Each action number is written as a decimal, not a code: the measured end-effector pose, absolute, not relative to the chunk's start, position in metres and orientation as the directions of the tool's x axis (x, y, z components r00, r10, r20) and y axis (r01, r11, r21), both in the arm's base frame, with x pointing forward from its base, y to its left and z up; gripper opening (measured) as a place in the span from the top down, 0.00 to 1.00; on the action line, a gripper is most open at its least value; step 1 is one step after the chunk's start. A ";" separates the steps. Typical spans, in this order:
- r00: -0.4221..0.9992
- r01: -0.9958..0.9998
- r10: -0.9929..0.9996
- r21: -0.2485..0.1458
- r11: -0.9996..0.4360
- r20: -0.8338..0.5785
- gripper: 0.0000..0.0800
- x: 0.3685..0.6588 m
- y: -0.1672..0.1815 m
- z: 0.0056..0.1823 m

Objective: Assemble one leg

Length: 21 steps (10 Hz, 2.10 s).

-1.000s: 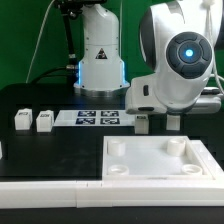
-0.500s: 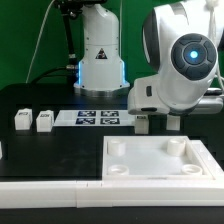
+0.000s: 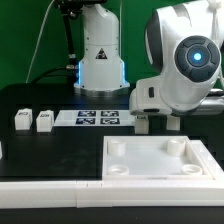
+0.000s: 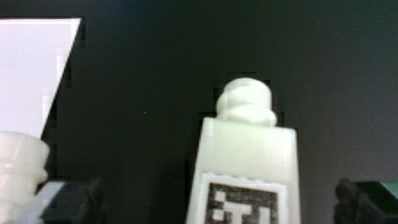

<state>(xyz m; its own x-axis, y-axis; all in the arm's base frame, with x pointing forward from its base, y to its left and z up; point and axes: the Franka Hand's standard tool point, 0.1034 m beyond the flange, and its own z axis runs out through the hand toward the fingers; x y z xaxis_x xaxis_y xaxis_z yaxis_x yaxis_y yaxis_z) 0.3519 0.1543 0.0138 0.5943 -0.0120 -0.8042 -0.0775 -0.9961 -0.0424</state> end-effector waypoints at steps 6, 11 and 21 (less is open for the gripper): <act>0.594 -0.078 -0.012 -0.042 -0.996 -0.804 0.64 0.352 0.154 0.014; 0.584 -0.070 -0.002 -0.047 -0.996 -0.812 0.64 0.361 0.150 0.058; 0.895 -0.050 -0.002 -0.097 -0.994 -0.445 0.64 0.405 0.142 0.094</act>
Offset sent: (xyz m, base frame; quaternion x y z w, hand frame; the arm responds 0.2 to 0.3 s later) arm 0.0000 0.0000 0.0000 0.0000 0.0000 0.0000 1.0000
